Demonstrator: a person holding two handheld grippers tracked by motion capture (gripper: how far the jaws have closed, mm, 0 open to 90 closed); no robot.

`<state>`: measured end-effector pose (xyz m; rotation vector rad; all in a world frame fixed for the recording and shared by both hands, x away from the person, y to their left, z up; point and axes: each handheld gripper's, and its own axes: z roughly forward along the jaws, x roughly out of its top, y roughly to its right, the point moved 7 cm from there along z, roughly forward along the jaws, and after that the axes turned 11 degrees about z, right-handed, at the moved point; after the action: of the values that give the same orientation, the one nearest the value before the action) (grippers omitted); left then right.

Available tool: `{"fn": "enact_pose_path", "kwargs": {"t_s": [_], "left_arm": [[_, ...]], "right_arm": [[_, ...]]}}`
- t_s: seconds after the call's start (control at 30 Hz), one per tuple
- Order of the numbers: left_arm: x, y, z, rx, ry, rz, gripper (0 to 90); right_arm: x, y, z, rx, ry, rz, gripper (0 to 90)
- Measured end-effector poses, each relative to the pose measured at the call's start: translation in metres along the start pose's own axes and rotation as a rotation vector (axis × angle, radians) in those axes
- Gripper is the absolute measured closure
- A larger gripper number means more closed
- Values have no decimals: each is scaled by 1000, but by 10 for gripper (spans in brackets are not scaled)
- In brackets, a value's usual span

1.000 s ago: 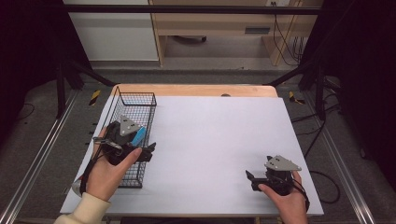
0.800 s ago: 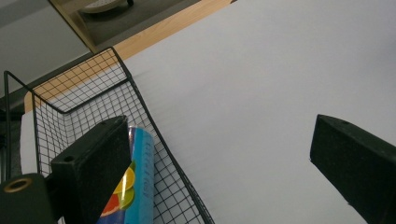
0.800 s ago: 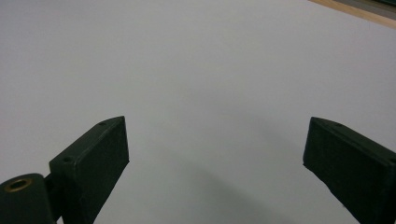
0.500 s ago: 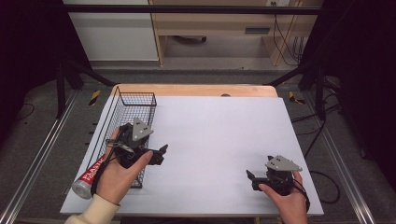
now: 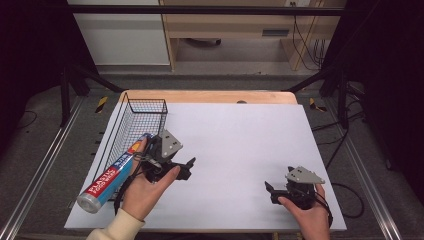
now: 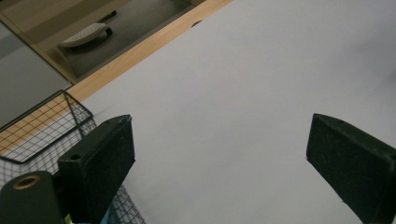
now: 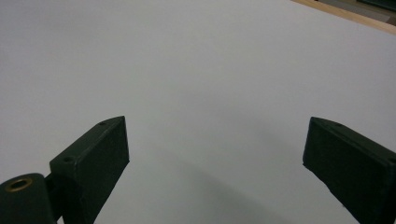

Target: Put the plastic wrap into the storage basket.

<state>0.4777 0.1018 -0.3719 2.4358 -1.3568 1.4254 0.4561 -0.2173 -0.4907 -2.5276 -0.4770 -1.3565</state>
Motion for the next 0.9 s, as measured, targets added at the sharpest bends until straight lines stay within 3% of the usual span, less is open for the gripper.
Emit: {"fn": "enact_pose_path", "kwargs": {"t_s": [0.5,0.9], "left_arm": [[0,31,36,-25,61,29,92],[-10,52,66,-51,119,54,95]], "right_arm": [[0,1,-1,-8,2,4,74],[0,4,-2,-29,16,8,84]]}}
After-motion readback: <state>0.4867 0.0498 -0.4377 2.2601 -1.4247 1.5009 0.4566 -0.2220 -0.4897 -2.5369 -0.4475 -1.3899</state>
